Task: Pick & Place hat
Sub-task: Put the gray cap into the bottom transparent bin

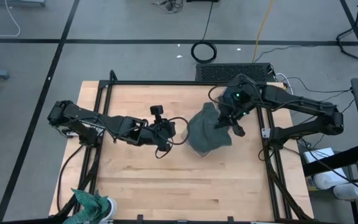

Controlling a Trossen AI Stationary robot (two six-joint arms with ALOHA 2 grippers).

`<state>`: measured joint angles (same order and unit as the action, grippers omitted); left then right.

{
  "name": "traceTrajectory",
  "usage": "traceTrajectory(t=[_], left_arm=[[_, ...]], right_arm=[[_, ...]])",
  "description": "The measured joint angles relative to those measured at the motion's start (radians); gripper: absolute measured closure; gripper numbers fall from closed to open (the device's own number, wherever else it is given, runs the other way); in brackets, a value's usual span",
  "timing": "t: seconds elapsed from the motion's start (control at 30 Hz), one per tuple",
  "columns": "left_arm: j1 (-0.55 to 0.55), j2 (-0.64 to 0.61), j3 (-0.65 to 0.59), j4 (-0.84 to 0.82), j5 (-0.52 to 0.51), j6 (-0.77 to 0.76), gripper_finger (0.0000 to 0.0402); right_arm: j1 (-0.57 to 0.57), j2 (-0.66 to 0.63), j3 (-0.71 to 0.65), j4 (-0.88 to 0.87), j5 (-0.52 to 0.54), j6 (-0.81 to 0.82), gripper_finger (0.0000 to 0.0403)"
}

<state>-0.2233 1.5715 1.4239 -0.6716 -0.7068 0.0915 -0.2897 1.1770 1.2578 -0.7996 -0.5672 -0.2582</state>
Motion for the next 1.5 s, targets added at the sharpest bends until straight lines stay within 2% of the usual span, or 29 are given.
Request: traceTrajectory(t=[0.27, 0.43, 0.6, 0.83, 1.0, 1.1, 1.17, 1.5], left_arm=[[0.000, 0.000, 0.000, -0.001, 0.000, 0.000, 0.0380], [0.000, 0.000, 0.000, -0.001, 0.000, -0.002, 0.0380], [0.000, 0.000, 0.000, -0.001, 0.000, -0.004, 0.0380], [0.000, 0.000, 0.000, -0.001, 0.000, -0.008, 0.0380], [0.000, 0.000, 0.000, -0.001, 0.000, -0.009, 0.0380], [0.000, 0.001, 0.000, -0.002, 0.000, -0.010, 0.0380], [0.000, 0.001, 0.000, -0.005, 0.000, -0.012, 0.0380], [0.000, 0.001, 0.000, -0.009, 0.000, -0.019, 0.0380]], right_arm=[[-0.005, 0.000, -0.091, 0.041, 0.124, -0.072, 0.0395], [-0.005, 0.000, -0.157, 0.079, 0.142, -0.103, 0.0395], [-0.005, 0.000, -0.258, 0.099, 0.254, -0.152, 0.0395], [-0.012, 0.000, -0.460, 0.292, 0.287, -0.217, 0.0394], [-0.008, -0.001, -0.535, 0.387, 0.423, -0.161, 0.0391], [-0.008, -0.004, -0.528, 0.392, 0.533, -0.123, 0.0374], [-0.008, -0.010, -0.521, 0.389, 0.569, -0.087, 0.0353], [0.028, -0.085, -0.457, 0.328, 0.571, 0.037, 0.0222]])
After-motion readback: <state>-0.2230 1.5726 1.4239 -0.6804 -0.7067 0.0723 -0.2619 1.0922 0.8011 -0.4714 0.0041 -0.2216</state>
